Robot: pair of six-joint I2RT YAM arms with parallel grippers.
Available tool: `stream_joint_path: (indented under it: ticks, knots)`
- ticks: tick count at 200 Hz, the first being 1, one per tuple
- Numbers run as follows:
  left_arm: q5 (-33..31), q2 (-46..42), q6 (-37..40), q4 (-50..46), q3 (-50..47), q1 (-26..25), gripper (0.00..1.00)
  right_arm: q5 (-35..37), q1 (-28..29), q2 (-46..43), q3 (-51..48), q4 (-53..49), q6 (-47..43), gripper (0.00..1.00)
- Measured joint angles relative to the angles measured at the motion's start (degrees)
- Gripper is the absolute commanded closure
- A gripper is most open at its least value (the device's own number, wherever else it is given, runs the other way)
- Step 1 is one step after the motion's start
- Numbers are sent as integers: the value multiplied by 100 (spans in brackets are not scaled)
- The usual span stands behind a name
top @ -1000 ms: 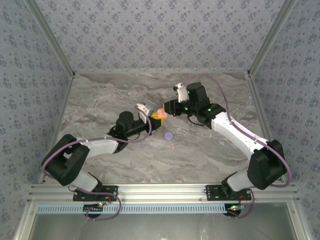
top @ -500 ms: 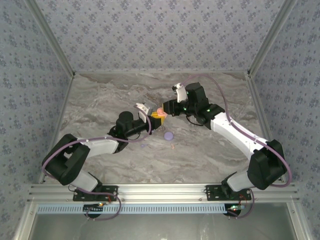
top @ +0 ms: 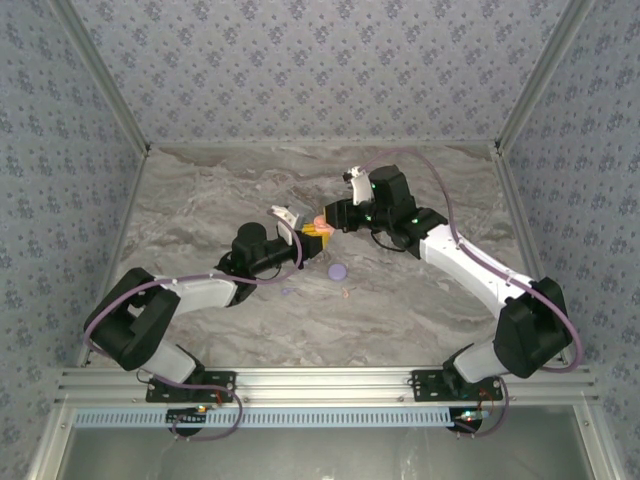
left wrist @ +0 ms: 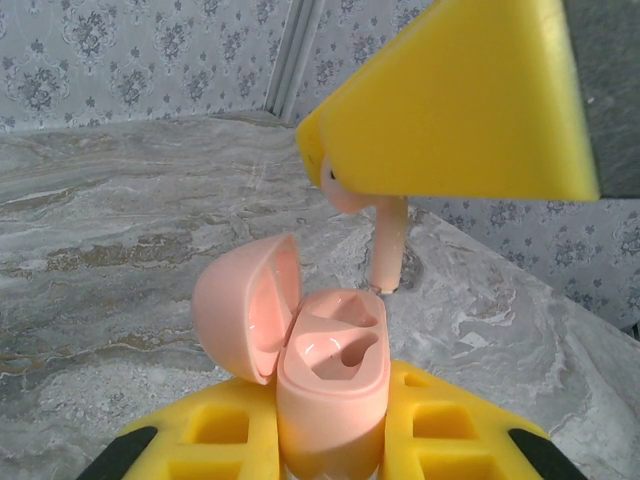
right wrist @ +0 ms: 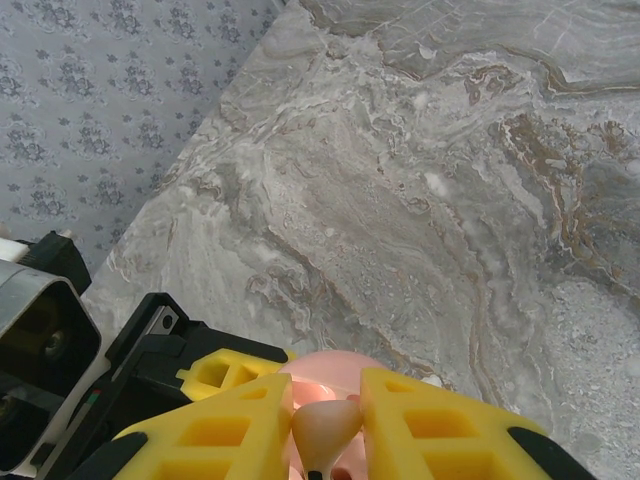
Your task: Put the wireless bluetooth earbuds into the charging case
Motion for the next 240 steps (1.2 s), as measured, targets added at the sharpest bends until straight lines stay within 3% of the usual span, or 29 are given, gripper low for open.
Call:
stream_joint_path:
  ticks: [240]
  knots:
    - [-297,0,-129,-42,13,-33,81,299,151,223,-2,74,4,75]
